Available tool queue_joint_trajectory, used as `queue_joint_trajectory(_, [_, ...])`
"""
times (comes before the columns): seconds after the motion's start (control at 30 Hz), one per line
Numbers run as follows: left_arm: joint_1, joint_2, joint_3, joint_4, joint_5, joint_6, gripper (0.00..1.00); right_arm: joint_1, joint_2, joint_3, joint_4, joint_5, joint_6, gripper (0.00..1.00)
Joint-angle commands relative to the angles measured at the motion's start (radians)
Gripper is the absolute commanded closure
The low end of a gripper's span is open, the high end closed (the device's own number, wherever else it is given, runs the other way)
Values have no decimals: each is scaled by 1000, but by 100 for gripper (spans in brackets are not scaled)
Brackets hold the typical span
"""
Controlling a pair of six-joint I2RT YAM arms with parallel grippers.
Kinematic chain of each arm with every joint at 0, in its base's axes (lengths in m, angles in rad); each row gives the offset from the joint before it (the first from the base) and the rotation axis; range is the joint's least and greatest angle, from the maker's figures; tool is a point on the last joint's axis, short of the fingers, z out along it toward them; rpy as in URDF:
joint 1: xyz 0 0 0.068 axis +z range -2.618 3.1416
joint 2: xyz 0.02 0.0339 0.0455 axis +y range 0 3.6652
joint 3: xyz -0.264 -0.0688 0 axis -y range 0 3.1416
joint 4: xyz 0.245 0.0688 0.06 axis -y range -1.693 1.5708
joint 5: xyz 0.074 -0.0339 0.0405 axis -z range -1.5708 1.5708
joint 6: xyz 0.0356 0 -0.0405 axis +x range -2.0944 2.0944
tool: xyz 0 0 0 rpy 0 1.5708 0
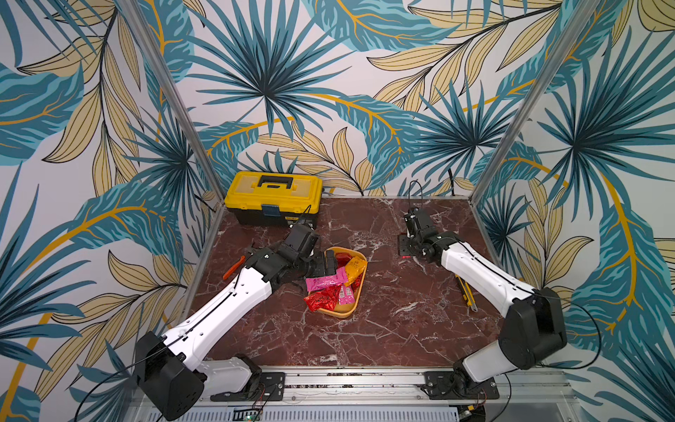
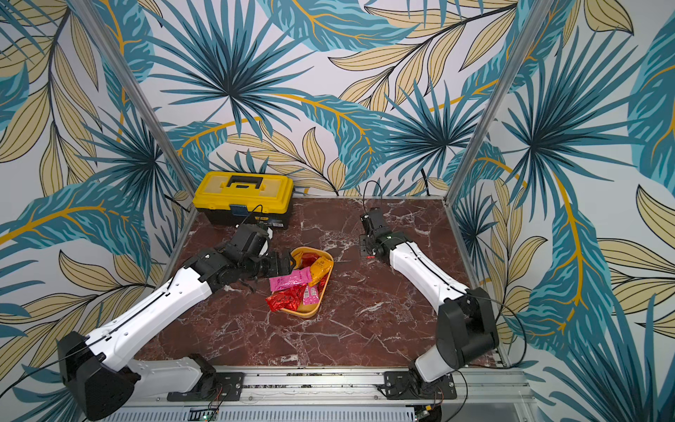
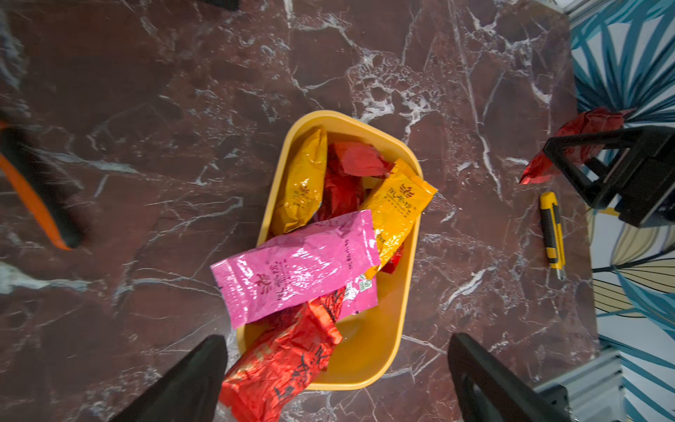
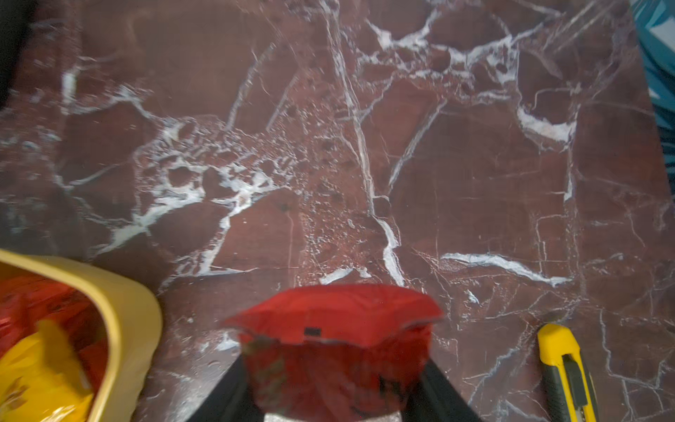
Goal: Take the tea bags out of the storage box
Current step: Place the tea bag at the center of the board.
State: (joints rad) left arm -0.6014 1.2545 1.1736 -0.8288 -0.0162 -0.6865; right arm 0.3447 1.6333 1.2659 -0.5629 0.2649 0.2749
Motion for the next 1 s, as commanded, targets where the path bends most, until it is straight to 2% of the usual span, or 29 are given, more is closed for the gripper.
queue_joint_trajectory(0.0, [-1,-62,-39,-47,-77,13,0,-17,87,55,-70,-32,22,43])
queue_joint_trajectory(0.23, [0,-148,-149,-35,-86,-34,0,-56,265,149,-117,-36,56,42])
queue_joint_trajectory(0.4, [0,-195,-201,-29,-103,-59,0,-58,293,157,-118,-30,63,29])
queue_joint_trajectory(0.5, [3,-216,-227,-20,-113,-72,0,-58,271,146,-118,-25,71,23])
queue_joint_trajectory(0.67, [18,-227,-251,-11,-96,-82,0,-55,177,110,-118,-41,78,22])
queue_joint_trajectory(0.87, [53,-219,-278,33,-48,-88,0,-21,43,63,-99,-140,101,29])
queue_joint_trajectory(0.97, [76,-221,-293,66,16,-98,0,-7,-3,35,-69,-239,138,33])
